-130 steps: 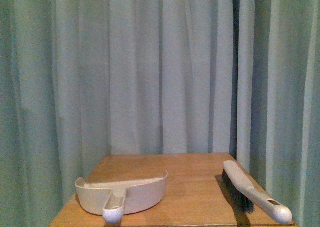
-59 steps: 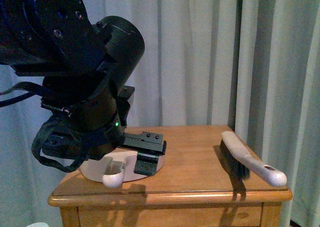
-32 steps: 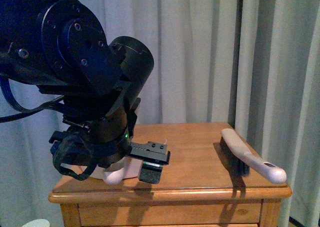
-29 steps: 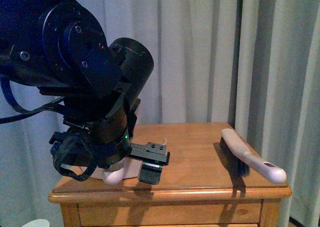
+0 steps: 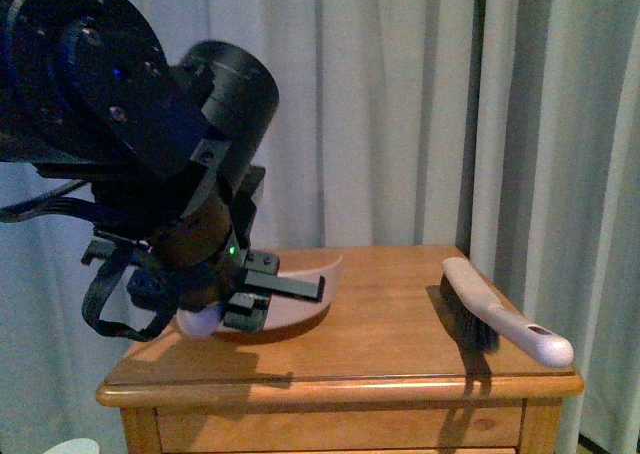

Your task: Clean up trash

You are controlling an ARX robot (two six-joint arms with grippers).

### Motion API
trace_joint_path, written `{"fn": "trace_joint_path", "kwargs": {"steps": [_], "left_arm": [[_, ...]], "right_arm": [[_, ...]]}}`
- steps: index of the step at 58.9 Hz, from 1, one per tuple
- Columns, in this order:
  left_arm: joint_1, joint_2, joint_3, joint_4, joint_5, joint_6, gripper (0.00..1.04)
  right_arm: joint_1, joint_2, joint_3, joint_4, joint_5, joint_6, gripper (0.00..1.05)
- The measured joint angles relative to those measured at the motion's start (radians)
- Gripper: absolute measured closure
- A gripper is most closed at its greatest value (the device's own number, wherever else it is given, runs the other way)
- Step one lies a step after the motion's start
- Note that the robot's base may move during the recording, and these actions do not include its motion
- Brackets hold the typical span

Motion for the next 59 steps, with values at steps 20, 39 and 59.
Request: {"fn": "trace_joint_path", "kwargs": {"steps": [20,39,59], "left_arm": [[-0.003,-0.383,-0.267,0.467,0.063,0.152,0.76],[0.09,-0.95,-0.632,0.693,0.126,0.153,0.76],[0.338,-1.456,-0.933,0.552,0.373,0.061,0.76]], "right_arm": [[0.0,0.0,0.0,0.0,0.0,0.0,0.07],[0.0,0.0,0.0,0.0,0.0,0.0,0.07],[0.0,0.0,0.0,0.0,0.0,0.0,0.07]]}}
